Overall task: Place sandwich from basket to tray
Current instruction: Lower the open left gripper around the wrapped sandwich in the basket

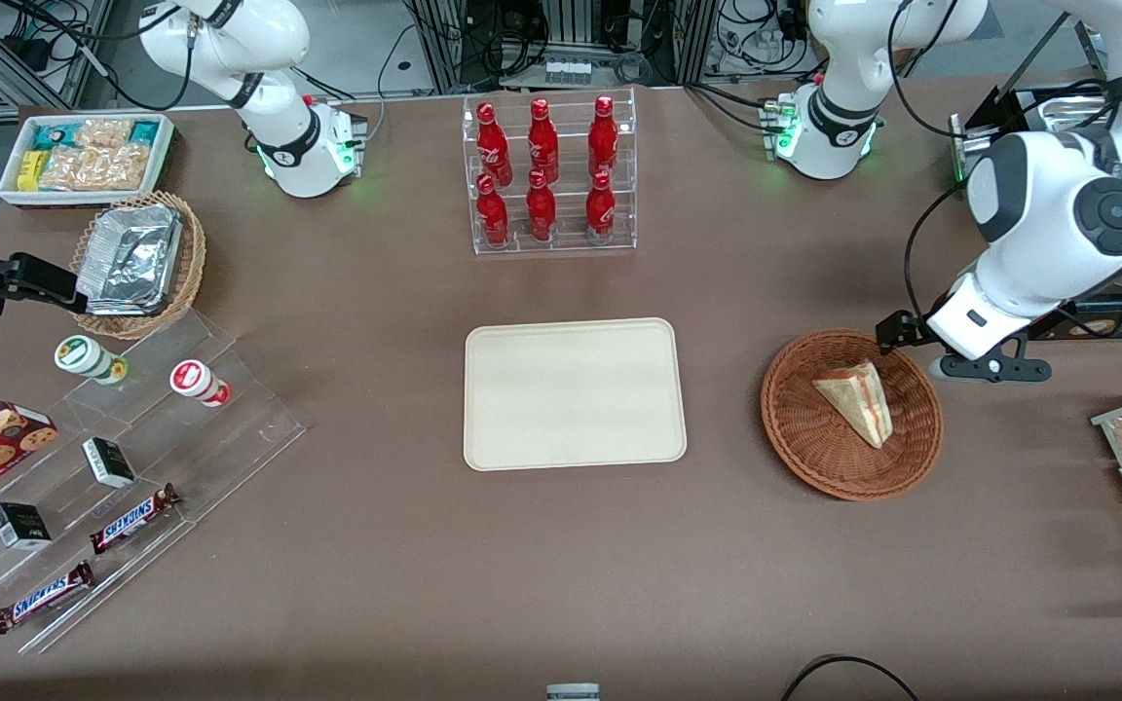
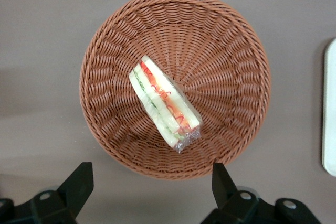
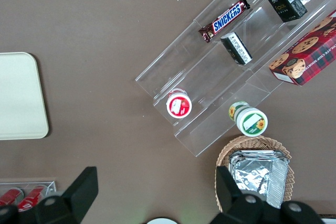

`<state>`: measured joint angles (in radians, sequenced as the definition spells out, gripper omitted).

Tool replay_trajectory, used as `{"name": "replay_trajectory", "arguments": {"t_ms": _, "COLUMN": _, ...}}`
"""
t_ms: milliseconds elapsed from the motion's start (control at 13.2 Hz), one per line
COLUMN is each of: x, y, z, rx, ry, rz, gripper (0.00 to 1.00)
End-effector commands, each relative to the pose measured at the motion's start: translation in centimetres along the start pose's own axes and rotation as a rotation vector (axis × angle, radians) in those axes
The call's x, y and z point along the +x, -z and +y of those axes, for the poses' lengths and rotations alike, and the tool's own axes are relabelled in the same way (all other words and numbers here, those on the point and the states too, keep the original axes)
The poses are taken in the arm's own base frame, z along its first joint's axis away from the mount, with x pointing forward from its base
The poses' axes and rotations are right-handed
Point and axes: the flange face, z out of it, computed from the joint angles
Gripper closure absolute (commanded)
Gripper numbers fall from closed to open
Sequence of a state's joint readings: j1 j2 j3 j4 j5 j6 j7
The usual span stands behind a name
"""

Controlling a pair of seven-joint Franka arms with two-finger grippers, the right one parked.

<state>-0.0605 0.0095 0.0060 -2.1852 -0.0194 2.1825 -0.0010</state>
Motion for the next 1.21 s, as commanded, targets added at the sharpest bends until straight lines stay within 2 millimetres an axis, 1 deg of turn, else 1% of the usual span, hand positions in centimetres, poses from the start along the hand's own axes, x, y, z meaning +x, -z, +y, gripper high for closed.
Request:
{"name": "replay_trajectory", "arguments": {"t_ms": 0, "x": 0.2, "y": -1.4, "z": 1.1, "rx": 0.013, "ry": 0.138, "rz": 0.019, "gripper": 0.0}}
{"name": "replay_trajectory", "arguments": {"t_ms": 76, "x": 0.3, "y": -1.6, "z": 1.6, "rx": 0.012, "ry": 0.213, "rz": 0.024, "gripper": 0.0}}
{"name": "replay_trajectory", "arguments": {"t_ms": 227, "x": 0.5, "y": -2.7, "z": 1.8, "rx": 0.009, "ry": 0.369, "rz": 0.041, "gripper": 0.0}}
{"name": "replay_trajectory", "arguments": {"t_ms": 378, "x": 0.7, "y": -3.8, "z": 3.5, "rx": 0.003, "ry": 0.496, "rz": 0.041, "gripper": 0.0}}
{"name": "replay_trajectory", "arguments": {"t_ms": 454, "x": 0.9, "y": -4.3, "z": 3.6, "rx": 0.002, "ry": 0.574, "rz": 0.048, "gripper": 0.0}}
{"name": "replay_trajectory", "arguments": {"t_ms": 529, "x": 0.8, "y": -4.7, "z": 3.6, "rx": 0.0, "ry": 0.613, "rz": 0.051, "gripper": 0.0}}
{"name": "replay_trajectory", "arguments": {"t_ms": 756, "x": 0.3, "y": -6.4, "z": 3.6, "rx": -0.004, "ry": 0.698, "rz": 0.055, "gripper": 0.0}}
{"name": "replay_trajectory", "arguments": {"t_ms": 908, "x": -0.2, "y": -7.1, "z": 3.5, "rx": 0.005, "ry": 0.691, "rz": 0.04, "gripper": 0.0}}
{"name": "replay_trajectory", "arguments": {"t_ms": 1134, "x": -0.2, "y": -8.1, "z": 3.4, "rx": 0.01, "ry": 0.692, "rz": 0.029, "gripper": 0.0}}
